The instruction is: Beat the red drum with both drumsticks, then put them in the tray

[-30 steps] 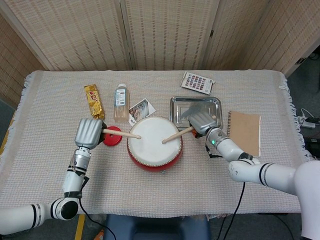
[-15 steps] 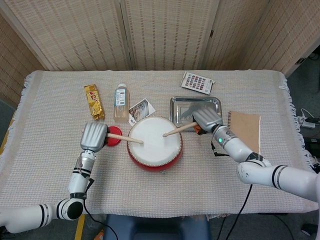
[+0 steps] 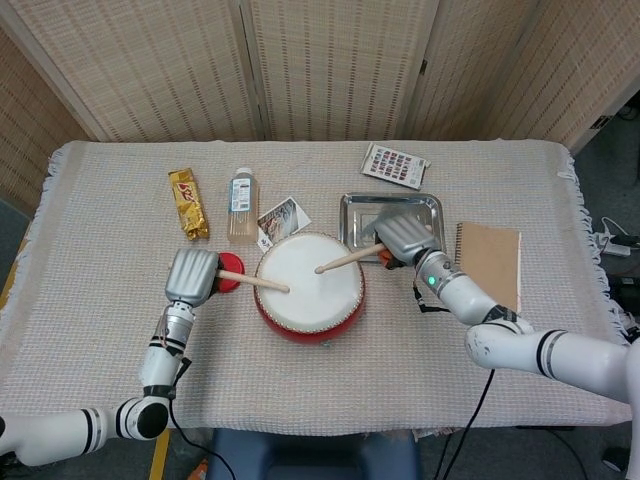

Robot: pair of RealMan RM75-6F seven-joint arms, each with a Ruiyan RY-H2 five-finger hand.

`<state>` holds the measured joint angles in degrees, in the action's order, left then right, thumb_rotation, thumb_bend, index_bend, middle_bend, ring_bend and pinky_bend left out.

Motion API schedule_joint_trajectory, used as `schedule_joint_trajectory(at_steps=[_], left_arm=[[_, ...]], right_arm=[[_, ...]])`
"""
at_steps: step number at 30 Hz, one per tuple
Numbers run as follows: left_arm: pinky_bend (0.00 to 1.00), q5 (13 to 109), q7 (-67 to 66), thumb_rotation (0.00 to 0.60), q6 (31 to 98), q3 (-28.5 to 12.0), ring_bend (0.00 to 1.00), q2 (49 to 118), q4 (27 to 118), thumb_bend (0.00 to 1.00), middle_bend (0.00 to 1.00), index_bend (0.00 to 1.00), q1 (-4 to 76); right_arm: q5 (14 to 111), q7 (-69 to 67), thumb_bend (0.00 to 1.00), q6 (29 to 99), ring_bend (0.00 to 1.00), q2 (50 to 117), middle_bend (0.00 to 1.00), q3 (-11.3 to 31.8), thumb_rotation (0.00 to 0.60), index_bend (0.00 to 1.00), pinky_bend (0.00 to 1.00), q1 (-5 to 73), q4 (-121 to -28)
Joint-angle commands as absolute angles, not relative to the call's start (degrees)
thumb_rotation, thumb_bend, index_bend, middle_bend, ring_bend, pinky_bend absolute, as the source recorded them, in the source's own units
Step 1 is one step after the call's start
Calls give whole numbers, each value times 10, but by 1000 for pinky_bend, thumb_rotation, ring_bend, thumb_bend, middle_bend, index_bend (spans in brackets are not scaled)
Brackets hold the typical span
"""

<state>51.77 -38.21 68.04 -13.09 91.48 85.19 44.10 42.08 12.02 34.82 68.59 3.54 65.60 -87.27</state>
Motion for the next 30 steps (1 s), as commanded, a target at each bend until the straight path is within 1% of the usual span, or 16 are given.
schedule_joint_trajectory(at_steps=[1, 5, 10, 12, 13, 17, 19, 21, 24, 30], left_arm=[[1000, 515, -383, 600, 680, -130, 983, 925, 839, 739, 1000, 1000, 443], [1000, 535, -350, 600, 701, -145, 983, 908, 865, 739, 1000, 1000, 432], [1000, 563, -336, 600, 720, -149, 983, 883, 902, 739, 1000, 1000, 423], [1000, 564, -335, 600, 719, -149, 983, 880, 910, 740, 1000, 1000, 422], [1000, 562, -335, 600, 716, -149, 983, 881, 912, 740, 1000, 1000, 422], [1000, 556, -341, 600, 708, -147, 983, 886, 909, 739, 1000, 1000, 426], [1000, 552, -345, 600, 702, -145, 983, 893, 903, 740, 1000, 1000, 429], [1000, 534, -365, 600, 683, -138, 983, 917, 871, 739, 1000, 1000, 440], [1000, 519, -382, 600, 673, -133, 983, 935, 845, 739, 1000, 1000, 446], [1000, 524, -375, 600, 682, -129, 983, 924, 847, 739, 1000, 1000, 435]], right_arm=[[435, 114, 734, 353, 1000, 665, 1000, 45, 600, 1000, 1000, 649, -892], [417, 139, 735, 336, 1000, 683, 1000, 25, 600, 1000, 1000, 659, -869], [372, 208, 734, 319, 1000, 740, 1000, -28, 600, 1000, 1000, 685, -810], [348, 226, 734, 319, 1000, 757, 1000, -43, 600, 1000, 1000, 693, -797], [342, 228, 734, 321, 1000, 761, 1000, -43, 600, 1000, 1000, 695, -797], [345, 210, 734, 334, 1000, 753, 1000, -26, 600, 1000, 1000, 689, -814], [356, 188, 734, 344, 1000, 740, 1000, -7, 600, 1000, 1000, 682, -831], [389, 154, 734, 373, 1000, 692, 1000, 28, 600, 1000, 1000, 665, -880], [414, 127, 734, 378, 1000, 657, 1000, 46, 600, 1000, 1000, 650, -911], [436, 109, 734, 366, 1000, 630, 1000, 54, 600, 1000, 1000, 636, -918]])
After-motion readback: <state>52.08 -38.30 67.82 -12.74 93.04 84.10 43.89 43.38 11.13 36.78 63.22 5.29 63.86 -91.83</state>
